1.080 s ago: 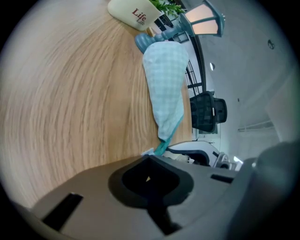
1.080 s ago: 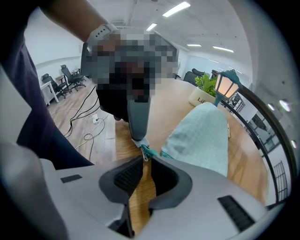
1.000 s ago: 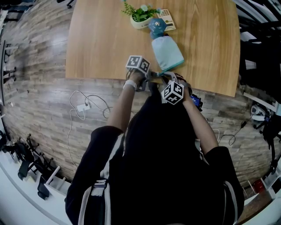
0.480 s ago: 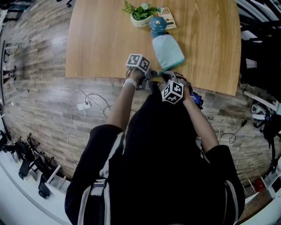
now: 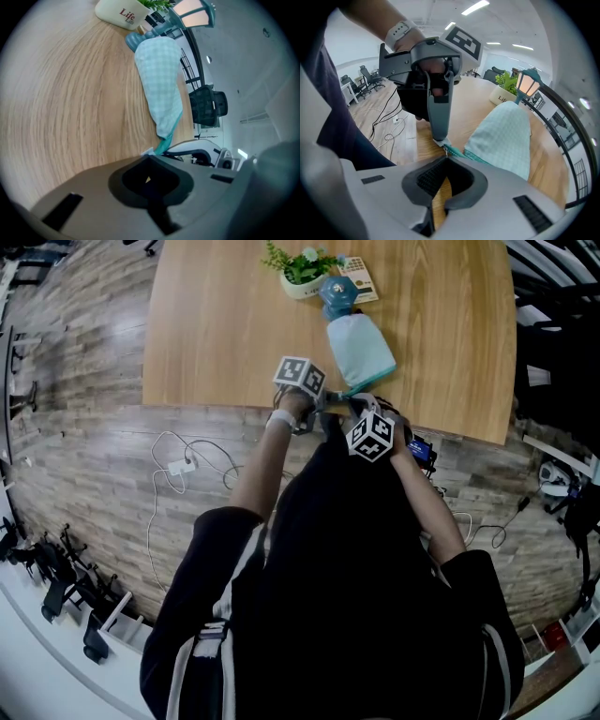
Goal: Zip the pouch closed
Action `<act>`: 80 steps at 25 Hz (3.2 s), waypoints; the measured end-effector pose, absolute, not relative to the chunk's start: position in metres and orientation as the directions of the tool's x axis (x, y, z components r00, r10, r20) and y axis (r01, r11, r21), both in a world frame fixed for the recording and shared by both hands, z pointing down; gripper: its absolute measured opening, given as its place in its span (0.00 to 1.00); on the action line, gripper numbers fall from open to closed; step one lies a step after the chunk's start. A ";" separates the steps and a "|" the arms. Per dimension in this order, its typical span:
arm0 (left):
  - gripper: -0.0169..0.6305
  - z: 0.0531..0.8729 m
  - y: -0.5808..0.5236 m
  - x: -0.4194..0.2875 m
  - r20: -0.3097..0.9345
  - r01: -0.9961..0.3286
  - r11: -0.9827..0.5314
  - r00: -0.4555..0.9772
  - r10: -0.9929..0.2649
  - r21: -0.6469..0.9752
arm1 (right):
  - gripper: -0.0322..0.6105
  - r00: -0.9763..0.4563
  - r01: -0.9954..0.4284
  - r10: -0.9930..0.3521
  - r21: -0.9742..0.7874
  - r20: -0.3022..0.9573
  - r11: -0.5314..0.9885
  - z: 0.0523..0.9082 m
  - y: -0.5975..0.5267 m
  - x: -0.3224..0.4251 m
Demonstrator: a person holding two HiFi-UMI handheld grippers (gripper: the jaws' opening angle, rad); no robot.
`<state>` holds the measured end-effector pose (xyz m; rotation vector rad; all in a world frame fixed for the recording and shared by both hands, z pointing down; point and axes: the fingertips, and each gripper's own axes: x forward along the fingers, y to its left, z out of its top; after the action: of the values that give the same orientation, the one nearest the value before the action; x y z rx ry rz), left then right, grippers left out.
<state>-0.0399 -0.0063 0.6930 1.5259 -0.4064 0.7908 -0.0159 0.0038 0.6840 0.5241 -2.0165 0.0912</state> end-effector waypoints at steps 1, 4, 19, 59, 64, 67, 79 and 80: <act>0.02 0.693 -0.007 -0.040 0.689 -0.679 -0.130 0.696 0.199 0.723 | 0.07 -0.400 -0.409 -0.324 0.150 0.857 0.900 0.684 0.003 -0.015; 0.02 0.693 -0.007 -0.041 0.697 -0.686 -0.128 0.693 0.184 0.716 | 0.07 -0.405 -0.424 -0.320 0.134 0.856 0.896 0.683 0.002 -0.015; 0.02 0.694 -0.006 -0.041 0.733 -0.714 -0.163 0.658 0.174 0.681 | 0.07 -0.342 -0.516 -0.342 0.129 0.875 0.847 0.684 -0.004 0.003; 0.02 0.694 -0.007 -0.041 0.768 -0.742 -0.203 0.625 0.136 0.639 | 0.07 -0.229 -0.723 -0.463 0.169 0.856 0.669 0.670 -0.050 0.088; 0.02 0.695 -0.006 -0.040 0.768 -0.742 -0.202 0.626 0.134 0.640 | 0.07 -0.202 -0.746 -0.481 0.185 0.853 0.640 0.667 -0.058 0.103; 0.02 0.695 -0.006 -0.040 0.767 -0.741 -0.201 0.627 0.137 0.641 | 0.07 -0.189 -0.760 -0.491 0.190 0.850 0.621 0.665 -0.064 0.113; 0.02 0.695 -0.006 -0.040 0.767 -0.743 -0.192 0.630 0.123 0.641 | 0.07 -0.165 -0.774 -0.498 0.201 0.852 0.600 0.667 -0.070 0.125; 0.02 0.695 -0.006 -0.040 0.766 -0.742 -0.192 0.631 0.122 0.642 | 0.07 -0.160 -0.776 -0.498 0.203 0.852 0.598 0.668 -0.069 0.126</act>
<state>-0.0400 -0.0060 0.6950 1.5828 -0.5296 0.8469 0.1262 -0.0694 0.6678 1.0337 -1.8187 0.3454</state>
